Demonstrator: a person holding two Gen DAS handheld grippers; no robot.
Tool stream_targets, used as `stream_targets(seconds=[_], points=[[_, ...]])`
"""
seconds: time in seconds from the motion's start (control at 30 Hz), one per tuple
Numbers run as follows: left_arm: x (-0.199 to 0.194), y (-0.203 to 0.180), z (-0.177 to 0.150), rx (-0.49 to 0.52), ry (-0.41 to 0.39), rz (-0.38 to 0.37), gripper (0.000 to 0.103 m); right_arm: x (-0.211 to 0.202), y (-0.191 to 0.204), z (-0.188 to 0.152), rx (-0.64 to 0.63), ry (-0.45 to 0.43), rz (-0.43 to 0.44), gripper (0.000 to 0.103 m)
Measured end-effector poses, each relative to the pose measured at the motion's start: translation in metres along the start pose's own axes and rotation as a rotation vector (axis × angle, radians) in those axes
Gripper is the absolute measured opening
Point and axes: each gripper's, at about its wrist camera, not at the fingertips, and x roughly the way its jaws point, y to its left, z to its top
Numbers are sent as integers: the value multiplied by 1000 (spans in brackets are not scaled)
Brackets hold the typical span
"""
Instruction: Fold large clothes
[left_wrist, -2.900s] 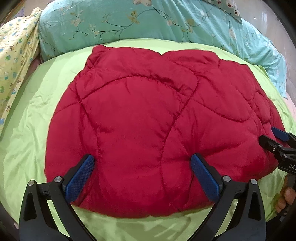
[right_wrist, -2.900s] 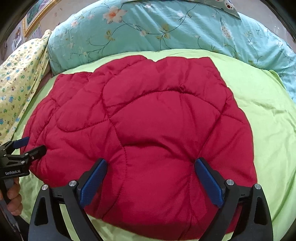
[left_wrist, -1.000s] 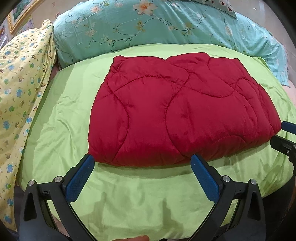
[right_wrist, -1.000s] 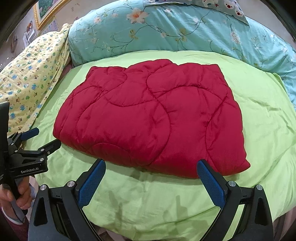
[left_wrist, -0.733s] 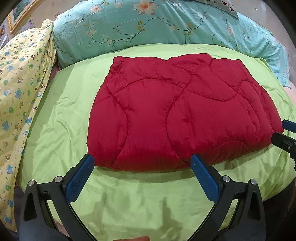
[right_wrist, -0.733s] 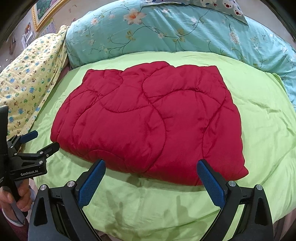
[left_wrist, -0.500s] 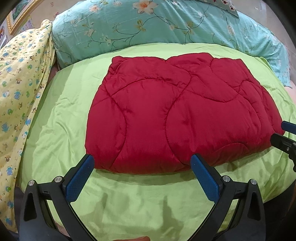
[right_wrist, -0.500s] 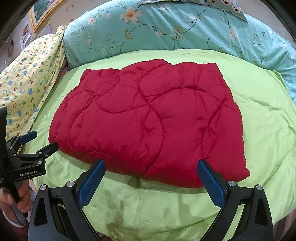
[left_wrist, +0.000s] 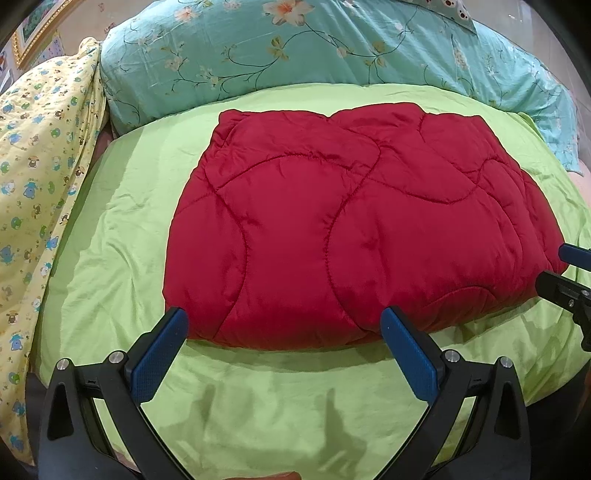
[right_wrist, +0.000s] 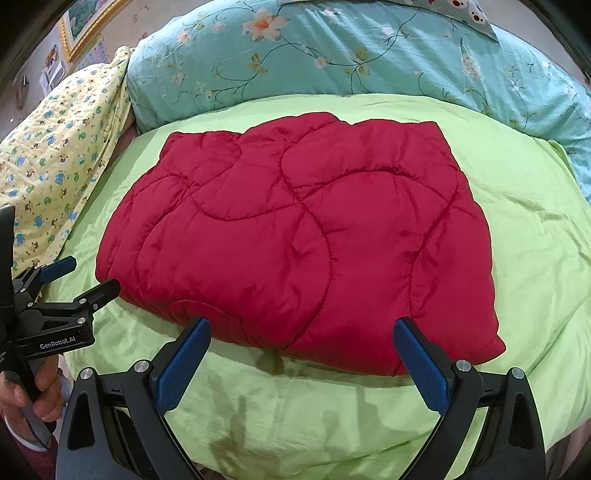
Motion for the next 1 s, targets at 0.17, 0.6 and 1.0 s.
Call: stream_targets(seconds=[0.17, 0.6, 1.0], points=[[1, 1, 0, -2, -3, -3, 103, 2, 1, 0, -5, 6, 5, 100], [0, 1, -1, -8, -6, -3, 103, 5, 4, -1, -14, 14, 4, 100], [-2, 0, -1, -7, -10, -3, 103, 4, 5, -1, -14, 14, 4, 100]])
